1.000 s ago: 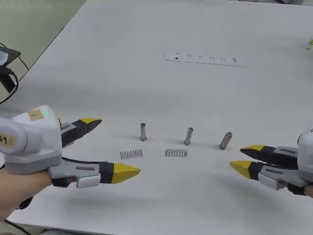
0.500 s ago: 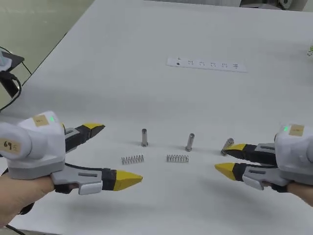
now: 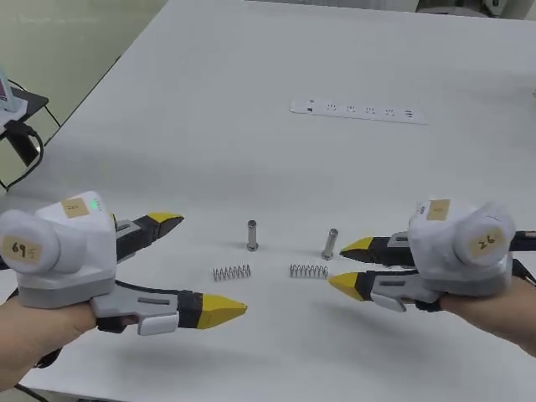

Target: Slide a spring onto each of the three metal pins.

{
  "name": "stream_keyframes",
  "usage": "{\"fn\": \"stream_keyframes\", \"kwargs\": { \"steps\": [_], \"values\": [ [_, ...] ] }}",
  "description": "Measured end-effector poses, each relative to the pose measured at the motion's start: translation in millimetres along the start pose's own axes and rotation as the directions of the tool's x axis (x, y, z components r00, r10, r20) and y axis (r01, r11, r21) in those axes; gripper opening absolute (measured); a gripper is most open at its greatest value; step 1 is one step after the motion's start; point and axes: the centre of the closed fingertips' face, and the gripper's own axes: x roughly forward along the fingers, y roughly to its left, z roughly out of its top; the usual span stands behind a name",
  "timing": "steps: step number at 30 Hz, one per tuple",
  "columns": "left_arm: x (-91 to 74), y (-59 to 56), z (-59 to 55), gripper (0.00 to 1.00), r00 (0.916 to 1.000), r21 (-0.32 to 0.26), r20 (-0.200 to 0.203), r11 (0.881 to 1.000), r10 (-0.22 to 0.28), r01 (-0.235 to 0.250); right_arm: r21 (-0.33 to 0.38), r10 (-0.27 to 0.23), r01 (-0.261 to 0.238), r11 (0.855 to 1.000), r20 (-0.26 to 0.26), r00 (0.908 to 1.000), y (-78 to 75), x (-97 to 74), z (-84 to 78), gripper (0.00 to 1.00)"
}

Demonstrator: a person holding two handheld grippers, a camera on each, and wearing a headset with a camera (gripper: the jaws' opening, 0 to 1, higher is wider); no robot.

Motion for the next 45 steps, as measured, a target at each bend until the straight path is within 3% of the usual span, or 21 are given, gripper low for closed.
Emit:
{"fn": "stream_keyframes", "kwargs": {
  "steps": [4,18,26,45],
  "values": [
    [0.5,-1.2,-0.3,0.95,1.0000,0.000,-0.003,1.000,-0.003,0.003,-0.028,0.019,-0.019,0.999,-0.020,0.9996,4.0,9.9,0.6,0.23],
    [-0.7,-3.2,-2.0,0.95,1.0000,0.000,-0.007,1.000,-0.005,0.005,-0.013,0.029,-0.030,0.999,-0.082,0.9963,-0.2,37.2,-11.2,0.22],
    [-1.8,-1.5,-3.0,0.95,1.0000,-0.005,-0.007,1.000,0.003,-0.003,0.007,0.030,-0.029,1.000,-0.107,0.9938,-1.8,40.6,-22.8,0.20],
    [-2.7,-3.6,-5.5,0.95,1.0000,-0.010,-0.010,1.000,0.000,0.000,0.002,0.035,-0.035,0.999,-0.124,0.9916,-0.4,41.0,-31.3,0.10]
  ]
}}
